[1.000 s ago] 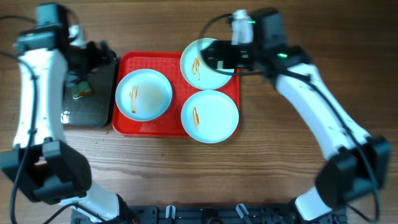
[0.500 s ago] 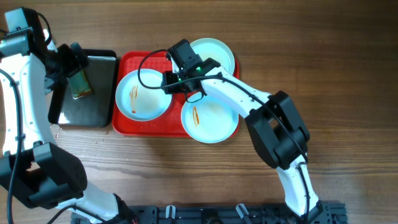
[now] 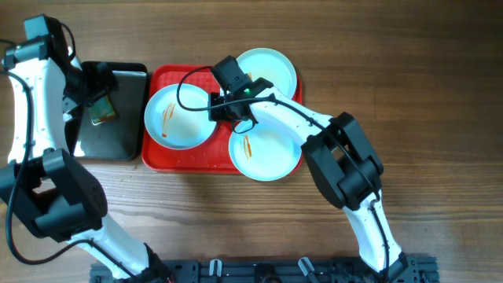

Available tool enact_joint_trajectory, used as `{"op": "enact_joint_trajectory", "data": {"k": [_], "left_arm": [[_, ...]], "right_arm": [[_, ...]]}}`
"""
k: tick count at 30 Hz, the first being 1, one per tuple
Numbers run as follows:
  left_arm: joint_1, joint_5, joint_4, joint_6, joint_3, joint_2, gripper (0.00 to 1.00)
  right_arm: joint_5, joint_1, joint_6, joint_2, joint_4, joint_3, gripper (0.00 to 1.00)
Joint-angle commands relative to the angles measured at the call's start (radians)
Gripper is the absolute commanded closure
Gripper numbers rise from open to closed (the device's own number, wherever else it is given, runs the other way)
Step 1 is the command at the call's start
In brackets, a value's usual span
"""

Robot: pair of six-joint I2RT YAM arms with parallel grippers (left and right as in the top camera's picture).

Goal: Clean dirty plates on tray and stack at the side
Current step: 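Grasp the green sponge with the left gripper, grip left plate with right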

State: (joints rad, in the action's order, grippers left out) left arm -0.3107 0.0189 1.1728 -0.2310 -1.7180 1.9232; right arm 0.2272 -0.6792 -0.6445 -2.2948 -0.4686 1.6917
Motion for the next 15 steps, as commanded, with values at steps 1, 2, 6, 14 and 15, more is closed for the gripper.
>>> {"op": "enact_joint_trajectory", "data": {"k": [1, 2, 6, 14, 15], "left_arm": [[0.000, -0.021, -0.018, -0.009, -0.014, 0.055, 0.00], [0.000, -0.022, -0.024, -0.009, -0.014, 0.065, 0.00], [0.000, -0.018, -0.075, 0.016, -0.014, 0.109, 0.04], [-0.006, -0.055, -0.271, 0.153, -0.014, 0.256, 0.16], [-0.007, -0.072, -0.279, 0.153, -0.014, 0.269, 0.16]], "right_arm": [[-0.028, -0.005, -0.066, -0.030, -0.040, 0.018, 0.96], [-0.024, 0.001, -0.066, -0.030, -0.044, 0.018, 0.96], [-0.002, 0.008, -0.066, -0.030, -0.040, 0.018, 0.96], [0.002, 0.007, -0.062, -0.030, -0.015, 0.018, 0.96], [0.002, 0.007, -0.061, -0.030, -0.015, 0.018, 0.96]]}}
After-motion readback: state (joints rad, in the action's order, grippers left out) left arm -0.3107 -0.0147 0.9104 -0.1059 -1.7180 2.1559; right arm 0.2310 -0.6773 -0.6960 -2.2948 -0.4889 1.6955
